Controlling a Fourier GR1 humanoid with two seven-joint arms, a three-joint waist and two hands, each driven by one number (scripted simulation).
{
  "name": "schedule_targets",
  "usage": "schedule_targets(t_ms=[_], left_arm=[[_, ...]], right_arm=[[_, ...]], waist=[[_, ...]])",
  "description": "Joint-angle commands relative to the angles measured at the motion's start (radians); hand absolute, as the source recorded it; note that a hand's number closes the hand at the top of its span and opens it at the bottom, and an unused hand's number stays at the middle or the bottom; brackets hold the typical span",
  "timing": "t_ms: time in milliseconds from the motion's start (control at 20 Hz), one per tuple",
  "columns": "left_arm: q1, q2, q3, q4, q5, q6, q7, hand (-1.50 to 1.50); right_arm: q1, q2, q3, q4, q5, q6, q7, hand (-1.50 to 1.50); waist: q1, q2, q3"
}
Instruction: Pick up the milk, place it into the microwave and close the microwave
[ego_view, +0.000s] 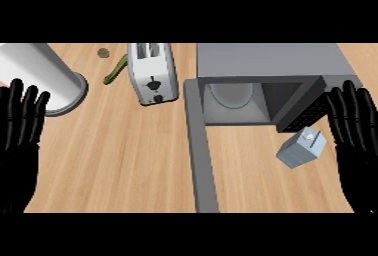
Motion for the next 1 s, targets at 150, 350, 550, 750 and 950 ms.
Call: schedule_targets(t_ms=[150, 350, 550, 750, 950], left_arm=[[0.027, 0.019, 0.005, -0.091, -0.014, 0.001, 0.061, -1.50], [0.065, -0.083, -0.043, -0.057, 0.062, 0.036, 0.117, -1.50], [0.114, -0.072, -0.018, -0.127, 0.091, 0.035, 0.165, -1.50], [0.285, -0.081, -0.005, -0.129, 0.120, -0.049, 0.026, -1.50], [0.283, -0.091, -0.002, -0.152, 0.122, -0.040, 0.037, -1.50]], right_arm=[[-0.118, 0.088, -0.048, 0.044, 0.232, -0.256, 0.058, -1.50], [-0.196, 0.095, 0.034, 0.129, 0.131, -0.351, 0.134, -1.50], [-0.246, 0.095, 0.020, 0.090, 0.142, -0.361, 0.208, -1.50], [-0.249, 0.096, 0.151, 0.121, 0.199, -0.492, 0.228, -1.50], [-0.240, 0.096, 0.117, 0.168, 0.259, -0.548, 0.172, -1.50]], waist=[[0.029, 0.034, -0.005], [0.034, 0.037, -0.004], [0.019, 0.035, -0.004], [0.022, 0.034, -0.004], [0.019, 0.035, -0.004]])
